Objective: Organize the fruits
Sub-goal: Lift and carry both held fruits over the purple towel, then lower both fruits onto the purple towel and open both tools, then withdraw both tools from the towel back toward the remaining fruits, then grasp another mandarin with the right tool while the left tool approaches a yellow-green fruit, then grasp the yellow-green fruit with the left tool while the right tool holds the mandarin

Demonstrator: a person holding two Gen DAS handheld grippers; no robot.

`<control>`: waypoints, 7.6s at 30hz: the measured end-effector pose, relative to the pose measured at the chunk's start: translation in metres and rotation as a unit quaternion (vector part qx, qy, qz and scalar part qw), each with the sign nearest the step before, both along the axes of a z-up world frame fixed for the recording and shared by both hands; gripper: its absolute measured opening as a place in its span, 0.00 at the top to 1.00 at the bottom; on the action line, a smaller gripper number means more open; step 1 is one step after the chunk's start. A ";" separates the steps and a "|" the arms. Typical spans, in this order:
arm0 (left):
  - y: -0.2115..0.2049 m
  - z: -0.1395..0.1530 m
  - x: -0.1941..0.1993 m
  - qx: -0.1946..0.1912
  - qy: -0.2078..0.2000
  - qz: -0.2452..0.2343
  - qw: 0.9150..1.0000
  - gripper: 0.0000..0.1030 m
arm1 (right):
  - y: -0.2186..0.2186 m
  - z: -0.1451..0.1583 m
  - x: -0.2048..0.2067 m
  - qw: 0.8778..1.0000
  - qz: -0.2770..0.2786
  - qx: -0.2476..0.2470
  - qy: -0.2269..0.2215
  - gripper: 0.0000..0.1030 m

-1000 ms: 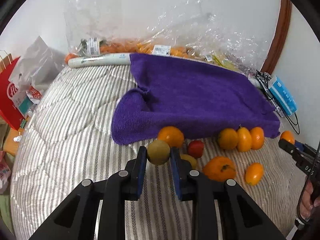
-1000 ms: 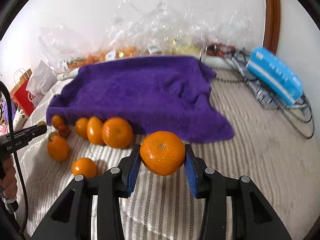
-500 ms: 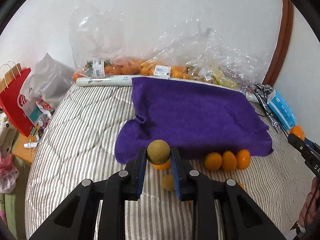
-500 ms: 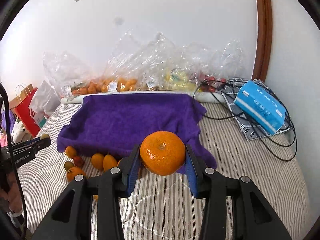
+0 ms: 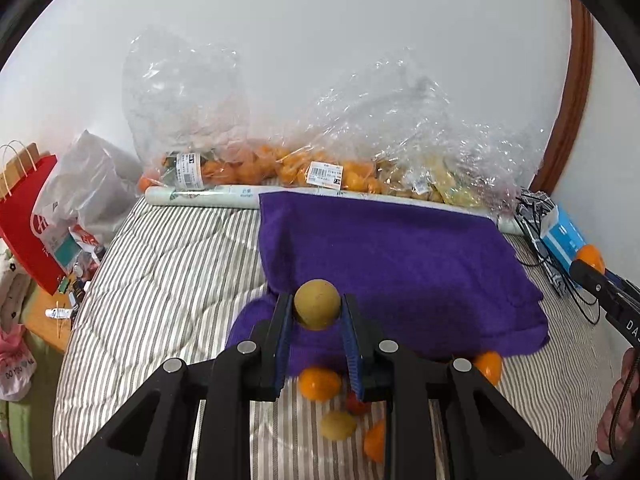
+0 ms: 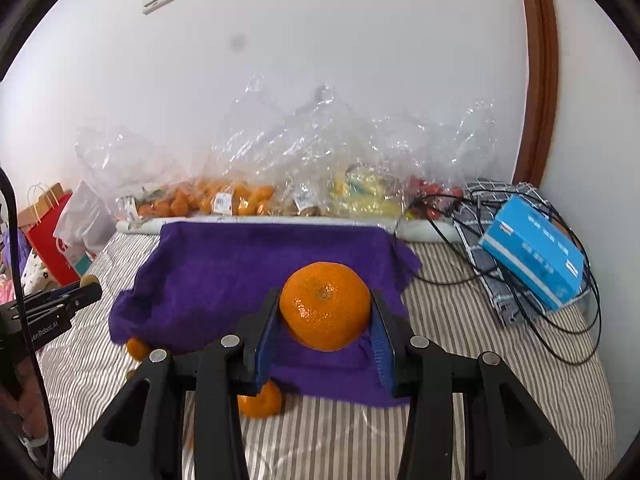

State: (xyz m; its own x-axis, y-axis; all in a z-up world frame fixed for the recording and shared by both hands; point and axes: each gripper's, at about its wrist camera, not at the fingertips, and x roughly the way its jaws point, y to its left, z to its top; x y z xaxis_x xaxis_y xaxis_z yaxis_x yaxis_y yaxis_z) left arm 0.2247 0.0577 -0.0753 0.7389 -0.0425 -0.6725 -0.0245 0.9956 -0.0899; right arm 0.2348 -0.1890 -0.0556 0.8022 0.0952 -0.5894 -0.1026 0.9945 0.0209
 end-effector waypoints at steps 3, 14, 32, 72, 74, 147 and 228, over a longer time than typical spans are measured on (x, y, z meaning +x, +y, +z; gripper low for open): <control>-0.002 0.000 0.011 0.004 -0.003 0.003 1.000 0.78 | 0.000 0.001 0.014 1.000 0.000 0.003 0.000 0.59; -0.004 -0.008 0.047 -0.003 0.004 0.008 1.000 0.78 | 0.007 0.002 0.053 1.000 0.015 0.003 0.002 0.59; -0.007 -0.060 0.082 -0.013 0.053 0.007 0.999 0.78 | 0.004 -0.065 0.093 0.997 0.028 0.015 0.065 0.59; -0.029 -0.062 0.075 -0.009 0.059 -0.031 0.998 0.55 | 0.010 -0.068 0.089 0.998 0.014 -0.006 0.053 0.42; -0.030 -0.059 0.072 -0.011 0.055 -0.034 0.998 0.55 | 0.009 -0.065 0.088 0.999 0.015 -0.001 0.051 0.42; 0.043 -0.051 -0.063 -0.040 0.063 0.010 0.997 0.52 | 0.082 -0.106 -0.058 0.989 0.094 0.018 0.113 0.61; 0.007 -0.078 -0.046 -0.087 0.024 -0.059 0.994 0.73 | 0.029 -0.113 -0.057 0.991 0.091 0.040 0.090 0.67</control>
State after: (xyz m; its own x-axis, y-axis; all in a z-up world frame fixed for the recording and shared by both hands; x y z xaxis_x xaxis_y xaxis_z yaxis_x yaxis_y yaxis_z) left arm 0.1782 0.0643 -0.1532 0.6893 -0.2448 -0.6818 0.0827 0.9616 -0.2616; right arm 0.1780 -0.1602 -0.1683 0.6500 0.2816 -0.7058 -0.2682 0.9540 0.1336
